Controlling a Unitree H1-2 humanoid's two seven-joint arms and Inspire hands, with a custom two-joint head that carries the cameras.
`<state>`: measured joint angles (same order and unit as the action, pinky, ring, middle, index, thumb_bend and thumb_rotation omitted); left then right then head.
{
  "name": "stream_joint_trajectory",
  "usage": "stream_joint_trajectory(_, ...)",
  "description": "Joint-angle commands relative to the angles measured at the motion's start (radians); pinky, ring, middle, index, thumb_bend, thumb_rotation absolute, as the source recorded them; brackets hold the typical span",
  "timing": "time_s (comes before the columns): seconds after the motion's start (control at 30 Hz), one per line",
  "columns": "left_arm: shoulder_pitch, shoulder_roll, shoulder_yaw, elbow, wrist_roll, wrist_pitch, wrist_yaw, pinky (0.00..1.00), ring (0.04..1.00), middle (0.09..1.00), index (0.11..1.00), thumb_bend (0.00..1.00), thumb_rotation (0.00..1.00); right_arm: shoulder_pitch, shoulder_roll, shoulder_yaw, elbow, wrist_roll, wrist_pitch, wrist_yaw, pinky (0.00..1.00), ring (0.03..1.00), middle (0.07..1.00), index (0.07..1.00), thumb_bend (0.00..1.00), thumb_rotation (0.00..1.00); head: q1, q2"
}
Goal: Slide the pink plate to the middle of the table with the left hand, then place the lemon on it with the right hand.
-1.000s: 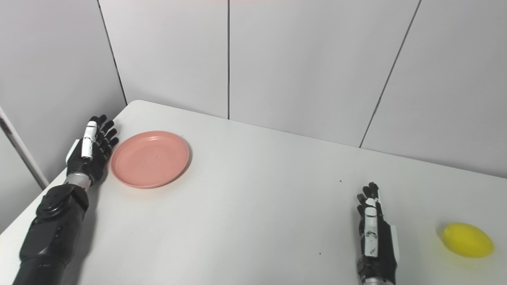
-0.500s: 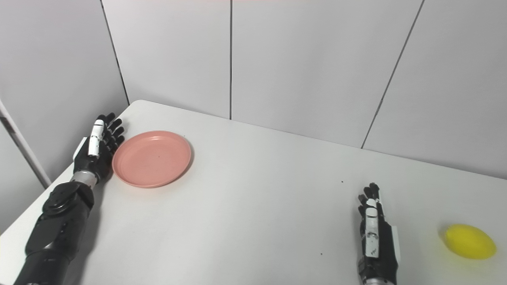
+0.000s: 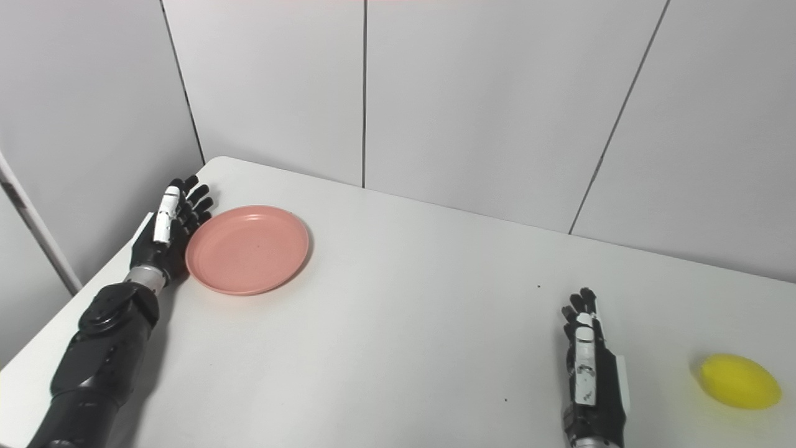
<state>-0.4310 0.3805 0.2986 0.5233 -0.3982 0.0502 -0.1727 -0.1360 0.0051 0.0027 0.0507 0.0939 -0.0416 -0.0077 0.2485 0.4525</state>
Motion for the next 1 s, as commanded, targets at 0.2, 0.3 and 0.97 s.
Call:
stream_joint_trajectory(0.2,-0.018,-0.051,-0.056,-0.086,0.012,0.09,-0.02,0.98,0.968,0.961,0.947,0.41,1.0,0.004,0.007,-0.002,-0.015,-0.009,-0.006,0.003,1.0,0.948,0.954,0.96,0.19,1.0,-0.006,0.004)
stream_joint_trajectory(0.3,-0.019,-0.061,-0.061,-0.105,0.017,0.103,-0.009,0.97,0.963,0.956,0.941,0.41,1.0,0.004,0.006,-0.001,-0.012,-0.01,-0.007,0.004,1.0,0.949,0.954,0.961,0.19,1.0,-0.006,0.004)
stream_joint_trajectory(0.97,-0.03,-0.124,-0.12,-0.174,0.038,0.167,-0.006,1.0,0.976,0.967,0.953,0.37,1.0,0.004,0.016,0.001,-0.017,-0.03,0.003,-0.002,1.0,0.944,0.95,0.961,0.22,1.0,-0.025,0.02)
